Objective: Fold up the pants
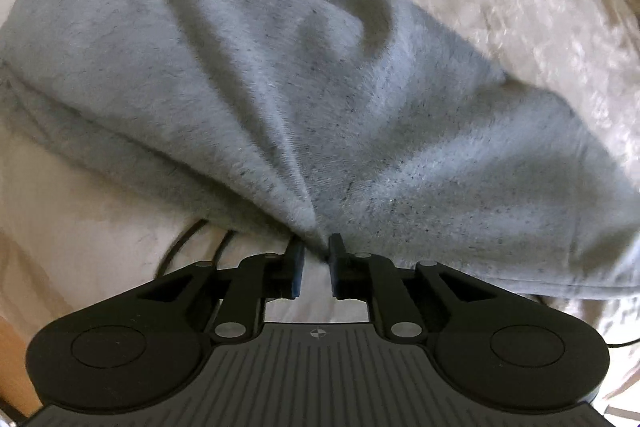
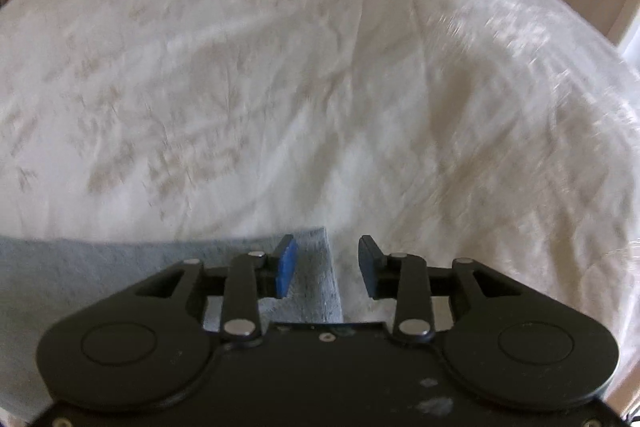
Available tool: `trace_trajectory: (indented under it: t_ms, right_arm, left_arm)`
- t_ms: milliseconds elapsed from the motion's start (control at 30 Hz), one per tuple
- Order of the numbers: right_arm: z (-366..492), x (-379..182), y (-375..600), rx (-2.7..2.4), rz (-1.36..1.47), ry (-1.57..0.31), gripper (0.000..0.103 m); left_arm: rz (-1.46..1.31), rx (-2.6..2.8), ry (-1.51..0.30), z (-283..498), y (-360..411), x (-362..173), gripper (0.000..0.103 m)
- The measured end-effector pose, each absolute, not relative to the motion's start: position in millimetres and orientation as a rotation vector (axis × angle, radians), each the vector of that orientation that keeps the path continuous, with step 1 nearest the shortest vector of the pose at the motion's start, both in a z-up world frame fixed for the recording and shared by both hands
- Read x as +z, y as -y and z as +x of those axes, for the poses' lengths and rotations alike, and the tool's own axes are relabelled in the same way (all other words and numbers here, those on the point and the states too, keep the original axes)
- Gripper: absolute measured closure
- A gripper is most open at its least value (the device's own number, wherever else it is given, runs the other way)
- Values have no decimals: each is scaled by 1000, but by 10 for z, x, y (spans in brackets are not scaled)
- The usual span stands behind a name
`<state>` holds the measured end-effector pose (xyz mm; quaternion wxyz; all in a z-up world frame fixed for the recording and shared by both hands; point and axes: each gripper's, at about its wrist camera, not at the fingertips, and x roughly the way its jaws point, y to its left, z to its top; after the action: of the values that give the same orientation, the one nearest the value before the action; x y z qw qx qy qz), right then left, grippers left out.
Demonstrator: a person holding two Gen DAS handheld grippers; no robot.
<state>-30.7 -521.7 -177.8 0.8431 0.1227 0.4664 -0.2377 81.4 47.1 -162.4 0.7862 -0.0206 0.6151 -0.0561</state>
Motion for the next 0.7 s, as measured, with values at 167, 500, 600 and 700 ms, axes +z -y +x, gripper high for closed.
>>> trace_trajectory:
  t_ms: [167,500,600,700]
  right_arm:
    - [-439,-1388,4984,-439,290,-866,63]
    - [-256,-884,3424,-70,267,-806,56]
    - [-94,-828,2722,55,241,-837,54]
    - [89,-828,2040,184,199,-868,54]
  left_arm:
    - [-4,-158,-1264,795,-700,-1367,55]
    - [-10,-188,-1195,1174,-1349,-1119,25]
    - [1,-191,-1196,1318,-1617,-1081,21]
    - [23,-169,-1196,1463,-1910,-1072,18]
